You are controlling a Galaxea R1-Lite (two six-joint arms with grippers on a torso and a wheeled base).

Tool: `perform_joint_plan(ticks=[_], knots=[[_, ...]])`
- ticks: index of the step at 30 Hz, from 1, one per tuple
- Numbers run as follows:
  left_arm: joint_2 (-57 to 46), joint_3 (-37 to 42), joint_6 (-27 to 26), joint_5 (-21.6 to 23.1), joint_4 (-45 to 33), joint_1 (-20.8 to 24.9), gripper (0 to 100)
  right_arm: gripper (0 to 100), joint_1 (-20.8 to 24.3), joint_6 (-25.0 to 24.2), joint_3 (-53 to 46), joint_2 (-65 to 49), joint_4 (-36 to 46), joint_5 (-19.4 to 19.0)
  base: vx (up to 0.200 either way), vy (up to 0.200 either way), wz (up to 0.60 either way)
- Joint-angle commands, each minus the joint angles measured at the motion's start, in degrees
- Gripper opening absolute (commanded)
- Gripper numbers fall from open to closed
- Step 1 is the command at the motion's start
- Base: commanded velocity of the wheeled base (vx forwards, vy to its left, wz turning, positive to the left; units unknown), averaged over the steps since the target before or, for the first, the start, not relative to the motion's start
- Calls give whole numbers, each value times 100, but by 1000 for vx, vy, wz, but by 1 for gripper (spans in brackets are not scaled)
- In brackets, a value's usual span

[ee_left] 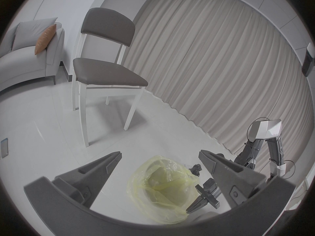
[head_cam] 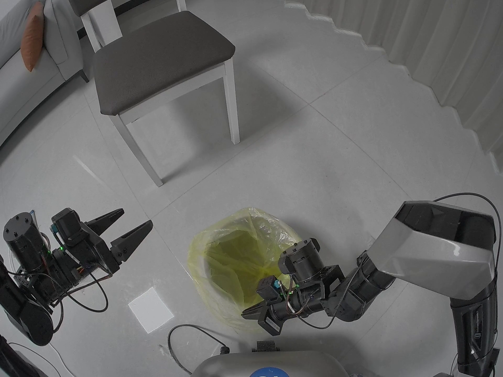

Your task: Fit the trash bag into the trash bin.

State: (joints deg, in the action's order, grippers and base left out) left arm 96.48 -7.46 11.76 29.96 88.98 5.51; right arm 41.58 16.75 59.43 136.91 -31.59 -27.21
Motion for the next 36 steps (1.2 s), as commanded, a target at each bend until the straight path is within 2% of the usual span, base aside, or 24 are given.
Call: perform_joint_plan(ticks=[1, 13, 14, 26, 36], knots=[[38, -1, 1, 1, 102, 3, 100, 0, 34, 4, 25, 99, -14, -4, 0, 0, 0], [170, -1, -7, 1, 102, 38, 100, 0, -71, 21, 192, 433, 91, 58, 0, 0, 0], [187, -1, -7, 1, 102, 38, 100, 100, -71, 39, 192, 450, 91, 58, 0, 0, 0], [196, -19, 1, 1, 102, 20, 100, 100, -63, 39, -37, -15, 82, 58, 0, 0, 0], [284, -45, 10, 9, 102, 11, 100, 100, -256, 30, -933, -1360, 74, 75, 0, 0, 0]])
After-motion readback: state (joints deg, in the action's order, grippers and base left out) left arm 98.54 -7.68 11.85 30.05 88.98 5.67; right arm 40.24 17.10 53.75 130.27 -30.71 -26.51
